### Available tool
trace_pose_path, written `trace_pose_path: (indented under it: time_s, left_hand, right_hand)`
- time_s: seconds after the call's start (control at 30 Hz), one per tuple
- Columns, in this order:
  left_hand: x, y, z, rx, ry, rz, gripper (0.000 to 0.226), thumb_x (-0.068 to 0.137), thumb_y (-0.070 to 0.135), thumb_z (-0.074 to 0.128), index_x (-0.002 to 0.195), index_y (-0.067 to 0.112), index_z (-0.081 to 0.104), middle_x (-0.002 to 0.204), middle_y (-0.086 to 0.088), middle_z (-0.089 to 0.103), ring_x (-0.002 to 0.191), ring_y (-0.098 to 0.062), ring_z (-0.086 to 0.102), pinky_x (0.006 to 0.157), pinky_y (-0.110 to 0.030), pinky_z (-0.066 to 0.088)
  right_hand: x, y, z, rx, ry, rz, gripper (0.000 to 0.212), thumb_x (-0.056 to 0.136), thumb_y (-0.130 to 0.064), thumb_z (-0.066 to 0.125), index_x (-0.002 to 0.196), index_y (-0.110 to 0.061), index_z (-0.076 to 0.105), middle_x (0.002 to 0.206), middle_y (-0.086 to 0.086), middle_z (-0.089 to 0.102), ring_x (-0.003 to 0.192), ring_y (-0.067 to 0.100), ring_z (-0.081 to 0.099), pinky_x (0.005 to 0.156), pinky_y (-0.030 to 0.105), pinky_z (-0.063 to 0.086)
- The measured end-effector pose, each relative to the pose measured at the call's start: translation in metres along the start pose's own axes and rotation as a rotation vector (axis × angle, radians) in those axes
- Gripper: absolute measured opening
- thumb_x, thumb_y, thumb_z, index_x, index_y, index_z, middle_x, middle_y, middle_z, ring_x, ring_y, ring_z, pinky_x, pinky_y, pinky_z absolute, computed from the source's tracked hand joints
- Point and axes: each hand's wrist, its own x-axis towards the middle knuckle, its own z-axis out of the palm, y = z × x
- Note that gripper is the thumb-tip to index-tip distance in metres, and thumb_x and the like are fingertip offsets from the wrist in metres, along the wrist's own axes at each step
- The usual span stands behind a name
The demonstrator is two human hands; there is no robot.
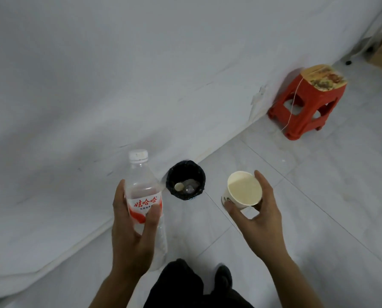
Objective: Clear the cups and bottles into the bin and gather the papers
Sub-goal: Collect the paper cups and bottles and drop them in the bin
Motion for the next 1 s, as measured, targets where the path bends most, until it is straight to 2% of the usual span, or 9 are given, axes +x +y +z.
trace_pose_path:
  time_s: [0.2, 0.27, 0.37, 0.43, 0.5, 0.63, 0.83, 0.93, 1.0]
  left_hand:
    - [0.1, -0.055, 0.014, 0.019, 0.039, -0.169, 0.079, 0.082, 0.058, 0.054, 0.15, 0.032, 0.025, 0.123, 0.037, 0.048, 0.105, 0.014, 0.055, 0.083, -0.017, 0.043]
    - [0.14, -0.07, 0.02, 0.025, 0.016, -0.206, 0.074, 0.084, 0.049, 0.056, 0.15, 0.031, 0.026, 0.12, 0.044, 0.047, 0.103, 0.016, 0.055, 0.083, -0.019, 0.044]
    - [0.206, -0.089, 0.036, 0.024, -0.029, -0.239, 0.072, 0.082, 0.056, 0.054, 0.146, 0.036, 0.028, 0.116, 0.05, 0.047, 0.103, 0.017, 0.055, 0.078, -0.014, 0.045]
    - [0.249, -0.112, 0.056, 0.023, -0.074, -0.284, 0.072, 0.08, 0.061, 0.054, 0.143, 0.038, 0.03, 0.119, 0.046, 0.048, 0.105, 0.012, 0.057, 0.076, -0.01, 0.048]
    - [0.283, -0.147, 0.083, 0.05, -0.122, -0.337, 0.076, 0.082, 0.061, 0.057, 0.147, 0.033, 0.027, 0.126, 0.034, 0.051, 0.108, 0.003, 0.06, 0.08, -0.017, 0.052]
    - [0.32, -0.245, 0.149, 0.11, -0.203, -0.53, 0.075, 0.091, 0.041, 0.065, 0.15, 0.024, 0.022, 0.137, 0.002, 0.052, 0.114, -0.018, 0.06, 0.084, -0.023, 0.051]
    - [0.346, -0.42, 0.254, 0.178, -0.353, -0.799, 0.07, 0.09, 0.028, 0.07, 0.137, 0.017, 0.019, 0.125, -0.009, 0.049, 0.098, -0.019, 0.058, 0.07, -0.02, 0.046]
    - [0.353, -0.478, 0.284, 0.199, -0.272, -0.872, 0.072, 0.092, 0.032, 0.067, 0.144, 0.021, 0.018, 0.127, -0.004, 0.047, 0.104, -0.02, 0.058, 0.068, -0.018, 0.049]
    - [0.356, -0.502, 0.293, 0.2, -0.204, -0.868, 0.072, 0.092, 0.027, 0.067, 0.147, 0.024, 0.02, 0.129, 0.0, 0.047, 0.107, -0.019, 0.059, 0.077, -0.024, 0.057]
  right_hand:
    - [0.101, 0.012, 0.055, -0.055, -0.053, 0.121, 0.089, 0.075, -0.034, 0.085, 0.147, -0.039, 0.033, 0.131, -0.013, 0.053, 0.112, 0.001, 0.057, 0.083, 0.011, 0.044]
    - [0.132, 0.009, 0.074, -0.052, -0.036, 0.178, 0.09, 0.074, -0.033, 0.085, 0.147, -0.04, 0.033, 0.126, -0.018, 0.054, 0.11, 0.002, 0.058, 0.086, 0.018, 0.047]
    - [0.189, 0.004, 0.103, -0.095, -0.051, 0.201, 0.091, 0.073, -0.035, 0.085, 0.146, -0.041, 0.032, 0.122, -0.024, 0.052, 0.108, 0.003, 0.059, 0.088, 0.024, 0.049]
    - [0.23, 0.011, 0.125, -0.133, -0.059, 0.203, 0.091, 0.073, -0.036, 0.085, 0.147, -0.037, 0.032, 0.127, -0.018, 0.053, 0.107, 0.004, 0.059, 0.089, 0.023, 0.048]
    - [0.264, 0.031, 0.149, -0.168, -0.065, 0.226, 0.092, 0.075, -0.037, 0.084, 0.15, -0.033, 0.031, 0.138, -0.009, 0.051, 0.109, 0.006, 0.057, 0.089, 0.019, 0.046]
    - [0.314, 0.109, 0.202, -0.199, -0.095, 0.345, 0.094, 0.077, -0.036, 0.083, 0.152, -0.029, 0.028, 0.143, -0.006, 0.049, 0.119, 0.012, 0.054, 0.091, 0.024, 0.05]
    - [0.368, 0.289, 0.296, -0.215, -0.189, 0.595, 0.086, 0.076, -0.034, 0.082, 0.145, -0.022, 0.031, 0.127, -0.003, 0.054, 0.114, 0.024, 0.06, 0.094, 0.046, 0.053]
    - [0.381, 0.371, 0.341, -0.279, -0.26, 0.61, 0.084, 0.074, -0.033, 0.081, 0.143, -0.018, 0.034, 0.135, 0.004, 0.051, 0.116, 0.024, 0.056, 0.094, 0.041, 0.05]
    - [0.389, 0.412, 0.374, -0.305, -0.326, 0.546, 0.09, 0.074, -0.031, 0.081, 0.148, -0.019, 0.031, 0.138, 0.007, 0.045, 0.115, 0.02, 0.049, 0.091, 0.032, 0.042]
